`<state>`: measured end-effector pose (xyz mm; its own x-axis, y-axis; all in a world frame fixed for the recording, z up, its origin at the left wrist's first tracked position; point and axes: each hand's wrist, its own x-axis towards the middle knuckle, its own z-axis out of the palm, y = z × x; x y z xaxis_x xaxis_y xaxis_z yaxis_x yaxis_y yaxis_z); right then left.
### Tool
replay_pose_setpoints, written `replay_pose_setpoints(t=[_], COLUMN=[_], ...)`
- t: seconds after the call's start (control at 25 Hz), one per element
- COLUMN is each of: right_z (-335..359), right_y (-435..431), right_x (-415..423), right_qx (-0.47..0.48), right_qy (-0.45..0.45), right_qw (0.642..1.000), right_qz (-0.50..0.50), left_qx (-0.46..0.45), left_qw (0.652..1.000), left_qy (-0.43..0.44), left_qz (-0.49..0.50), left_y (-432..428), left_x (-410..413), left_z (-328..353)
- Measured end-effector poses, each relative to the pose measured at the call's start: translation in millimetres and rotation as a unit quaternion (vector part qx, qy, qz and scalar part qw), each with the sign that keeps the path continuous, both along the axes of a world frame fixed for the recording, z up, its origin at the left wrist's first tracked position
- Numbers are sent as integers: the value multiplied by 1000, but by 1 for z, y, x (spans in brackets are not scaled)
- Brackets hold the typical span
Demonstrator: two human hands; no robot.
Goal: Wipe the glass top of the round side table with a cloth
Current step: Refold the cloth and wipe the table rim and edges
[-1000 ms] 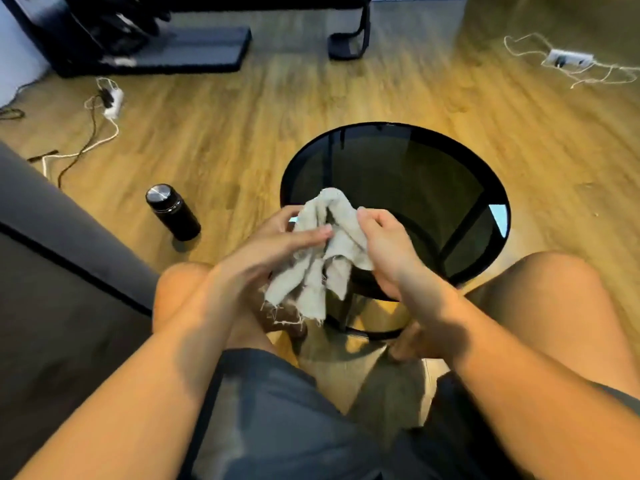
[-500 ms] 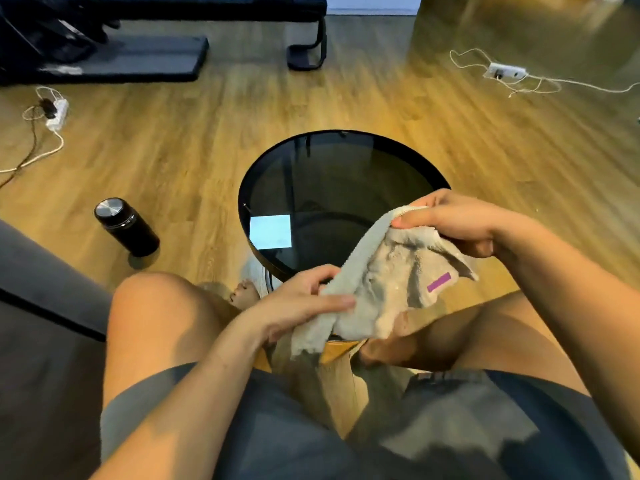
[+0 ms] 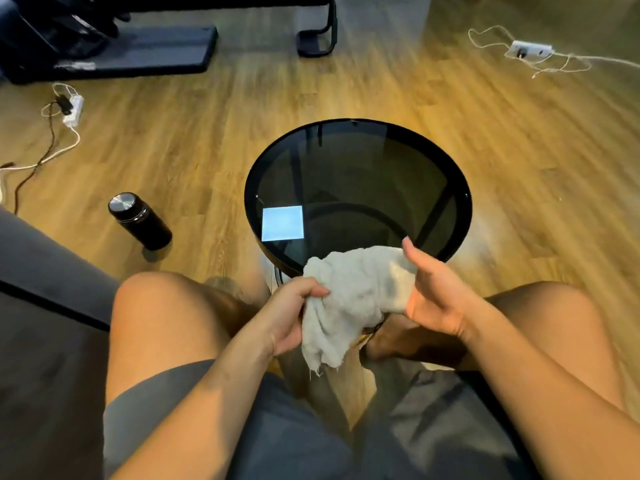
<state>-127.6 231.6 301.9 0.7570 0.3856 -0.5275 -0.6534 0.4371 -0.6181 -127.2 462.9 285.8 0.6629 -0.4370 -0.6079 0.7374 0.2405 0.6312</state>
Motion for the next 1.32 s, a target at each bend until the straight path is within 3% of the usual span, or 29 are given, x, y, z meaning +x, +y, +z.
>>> replay_pose_setpoints(t=[0.12, 0.24, 0.32, 0.44, 0.52, 0.6, 0.68, 0.72, 0.76, 0.84, 0.88, 0.96, 1.04, 1.16, 1.24, 1.32], right_z=[-9, -13, -12, -12, -3, 2, 7, 4, -6, -25, -28, -25, -18, -12, -14, -15], right_y=[-4, -6, -10, -16, -19, -25, -23, -19, -16, -12, -12, -16, -16, -7, -4, -8], right_x=[1, -1, -2, -6, -10, -12, -18, -25, -31, -37, -37, -32, -29, -28, -23, -16], right_qx=[-176, -230, -342, -497, -546, -533, -484, -488, -516, -574, -578, -565, -535, -406, -338, -316], right_qy=[-53, -50, -48, 4, 34, -32, -141, -179, -212, -255, -256, -249, -264, -204, -111, -40], right_qw=[983, 971, 938, 867, 835, 845, 856, 831, 780, 698, 703, 740, 772, 883, 934, 948], right_qz=[-11, -51, -16, 35, 56, 38, 114, 200, 283, 346, 327, 267, 221, 114, 34, -20], left_qx=[104, 140, 179, 320, 424, 484, 505, 504, 497, 450, 408, 329, 306, 227, 203, 223], left_qw=[989, 975, 953, 865, 799, 751, 711, 697, 692, 719, 756, 835, 874, 929, 943, 929], left_qy=[-102, -173, -240, -360, -391, -414, -467, -489, -498, -484, -455, -396, -367, -289, -249, -248], left_qz=[15, 8, -37, -145, -173, -172, -149, -145, -158, -215, -235, -192, -92, -29, -83, -158], left_y=[-2, -4, -4, -3, -8, -16, -21, -20, -19, -16, -16, -16, -15, -12, -12, -13], left_x=[0, -2, -5, -10, -18, -25, -26, -24, -22, -21, -22, -23, -16, -8, -8, -9], left_z=[2, 9, 13, 4, -2, -2, 0, -1, -1, -1, 0, 0, -4, -7, -8, -12])
